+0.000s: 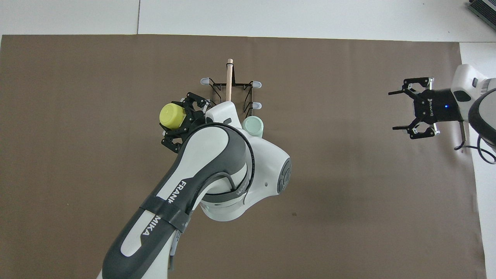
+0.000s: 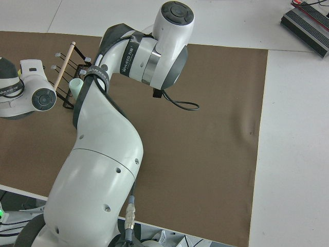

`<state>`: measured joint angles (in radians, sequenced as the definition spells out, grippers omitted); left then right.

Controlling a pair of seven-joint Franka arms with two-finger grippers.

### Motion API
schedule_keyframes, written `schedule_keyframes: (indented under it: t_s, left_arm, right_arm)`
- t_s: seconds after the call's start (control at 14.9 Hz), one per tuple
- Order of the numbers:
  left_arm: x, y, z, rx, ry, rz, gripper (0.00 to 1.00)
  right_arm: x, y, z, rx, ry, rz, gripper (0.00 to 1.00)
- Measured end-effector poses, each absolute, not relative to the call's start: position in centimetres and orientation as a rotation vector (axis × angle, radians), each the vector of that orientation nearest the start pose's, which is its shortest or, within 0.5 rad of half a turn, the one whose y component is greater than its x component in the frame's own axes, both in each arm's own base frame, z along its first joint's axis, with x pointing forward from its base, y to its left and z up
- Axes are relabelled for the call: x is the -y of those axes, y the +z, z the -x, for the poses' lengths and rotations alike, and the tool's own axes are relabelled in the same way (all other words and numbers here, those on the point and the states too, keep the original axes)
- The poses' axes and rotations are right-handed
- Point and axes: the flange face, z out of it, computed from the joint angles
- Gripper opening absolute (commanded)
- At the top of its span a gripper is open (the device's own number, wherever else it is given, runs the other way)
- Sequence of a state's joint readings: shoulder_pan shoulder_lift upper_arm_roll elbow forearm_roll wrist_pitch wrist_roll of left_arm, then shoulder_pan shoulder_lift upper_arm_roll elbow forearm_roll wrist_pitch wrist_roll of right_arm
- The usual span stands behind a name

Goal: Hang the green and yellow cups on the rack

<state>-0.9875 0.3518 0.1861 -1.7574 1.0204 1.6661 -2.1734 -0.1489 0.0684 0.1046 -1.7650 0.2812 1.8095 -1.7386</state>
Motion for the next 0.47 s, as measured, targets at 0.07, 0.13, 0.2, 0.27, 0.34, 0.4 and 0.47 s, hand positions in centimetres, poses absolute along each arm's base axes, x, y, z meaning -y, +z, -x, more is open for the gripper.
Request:
schedule_keyframes:
  t_s: [0.07,0.13,0.2,0.27,0.34,0.4,0.47]
  left_arm:
    - [39.4,38.7,-47.8,1.129,-1.307,2.038,0.0]
    - [39.5,38.7,-47.7,1.129,-1.312,2.035,0.0]
    - [39.5,38.8,-47.7,1.129,-1.312,2.035,0.0]
    - [39.5,38.8,-47.7,1.13,-1.312,2.034,0.0]
    - [39.5,38.8,-47.7,1.13,-1.312,2.035,0.0]
    - [39.5,38.7,-47.7,1.129,-1.312,2.035,0.0]
    - [39.5,38.7,-47.7,1.129,-1.313,2.035,0.0]
  right_arm:
    - [-1.3,53.1,-57.2,-2.339,0.266,-2.368,1.0]
    - [-2.7,53.9,-56.3,-2.264,0.204,-2.46,1.0]
    - [-3.6,54.3,-55.7,-2.166,0.152,-2.565,1.0]
    - [-4.1,54.4,-55.4,-2.049,0.107,-2.674,1.0]
    - [-4.2,54.2,-55.3,-1.922,0.071,-2.776,1.0]
    - [-4.1,54.0,-55.2,-1.784,0.04,-2.873,1.0]
    - [-4.0,53.8,-55.2,-1.65,0.012,-2.957,1.0]
